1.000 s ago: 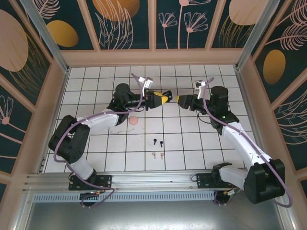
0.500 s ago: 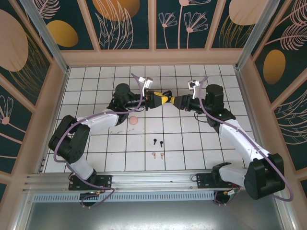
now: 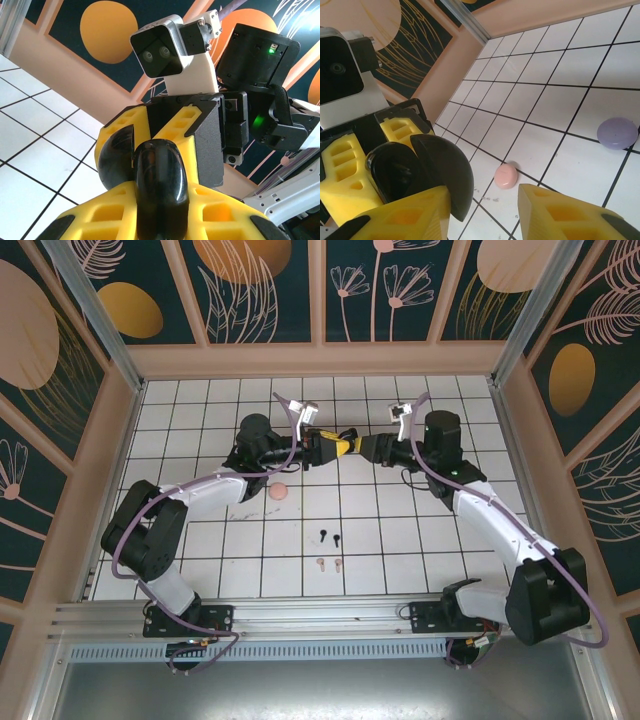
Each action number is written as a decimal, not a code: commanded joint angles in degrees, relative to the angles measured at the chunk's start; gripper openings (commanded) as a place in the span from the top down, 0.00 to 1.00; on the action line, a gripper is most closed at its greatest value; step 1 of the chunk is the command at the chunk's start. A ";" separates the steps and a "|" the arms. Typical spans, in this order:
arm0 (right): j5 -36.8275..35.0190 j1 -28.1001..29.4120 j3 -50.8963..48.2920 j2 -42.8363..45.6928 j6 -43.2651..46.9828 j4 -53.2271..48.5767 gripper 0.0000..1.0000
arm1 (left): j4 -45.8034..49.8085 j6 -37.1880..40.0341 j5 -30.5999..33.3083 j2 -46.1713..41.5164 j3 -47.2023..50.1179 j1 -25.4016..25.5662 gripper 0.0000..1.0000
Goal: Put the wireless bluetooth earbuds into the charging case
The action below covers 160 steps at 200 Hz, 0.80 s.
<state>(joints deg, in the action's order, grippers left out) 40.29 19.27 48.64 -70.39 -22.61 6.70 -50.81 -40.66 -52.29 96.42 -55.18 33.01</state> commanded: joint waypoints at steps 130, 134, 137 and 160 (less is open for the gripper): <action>0.38 1.67 3.68 -2.21 0.07 2.02 0.93 | -4.10 -0.89 -2.03 0.49 -1.52 0.62 1.00; 0.40 1.68 3.74 -2.21 0.03 2.01 0.94 | -4.21 -0.99 -2.02 0.52 -1.50 0.60 1.00; 0.40 1.65 3.81 -2.21 0.02 2.00 0.95 | -4.26 -0.99 -2.02 0.52 -1.50 0.64 1.00; 0.32 1.78 4.11 -2.12 -0.16 2.07 1.00 | -4.06 -1.13 -1.40 0.86 -1.42 0.82 0.99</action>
<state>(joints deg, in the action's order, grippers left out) 40.38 20.69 50.28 -72.10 -22.81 6.63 -51.44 -41.21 -51.75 96.71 -55.20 32.91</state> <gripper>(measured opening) 0.053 0.213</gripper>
